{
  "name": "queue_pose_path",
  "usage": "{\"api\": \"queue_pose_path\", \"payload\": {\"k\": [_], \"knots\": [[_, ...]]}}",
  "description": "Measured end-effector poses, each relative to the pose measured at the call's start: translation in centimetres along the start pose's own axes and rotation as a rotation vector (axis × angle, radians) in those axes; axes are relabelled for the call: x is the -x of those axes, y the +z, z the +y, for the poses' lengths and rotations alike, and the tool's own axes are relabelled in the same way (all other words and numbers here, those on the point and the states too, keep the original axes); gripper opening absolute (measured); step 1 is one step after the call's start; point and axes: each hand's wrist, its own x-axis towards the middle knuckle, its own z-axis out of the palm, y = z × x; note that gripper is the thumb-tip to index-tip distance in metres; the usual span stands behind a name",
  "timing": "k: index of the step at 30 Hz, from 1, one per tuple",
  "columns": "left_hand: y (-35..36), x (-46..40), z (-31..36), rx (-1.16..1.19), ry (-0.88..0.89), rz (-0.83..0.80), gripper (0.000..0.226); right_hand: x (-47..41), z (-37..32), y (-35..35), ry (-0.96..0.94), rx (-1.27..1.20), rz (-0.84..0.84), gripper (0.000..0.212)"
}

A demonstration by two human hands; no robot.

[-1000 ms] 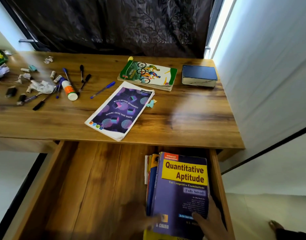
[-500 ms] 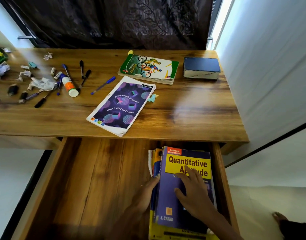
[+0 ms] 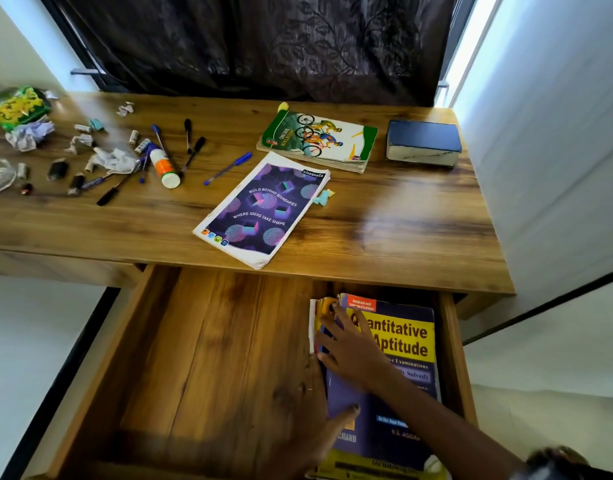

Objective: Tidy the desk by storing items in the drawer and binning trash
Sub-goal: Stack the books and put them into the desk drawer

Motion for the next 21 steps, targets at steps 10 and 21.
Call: {"api": "queue_pose_path", "payload": {"k": [10, 21], "knots": [[-0.1, -2.2, -0.2, -0.158, 0.095, 0.008, 0.135, 0.8, 0.5, 0.1, 0.021, -0.083, 0.016, 0.039], [-7.7, -4.4, 6.0, -0.113, 0.548, 0.457, 0.022, 2.2, 1.3, -1.0, 0.064, -0.119, 0.307, 0.051]]}}
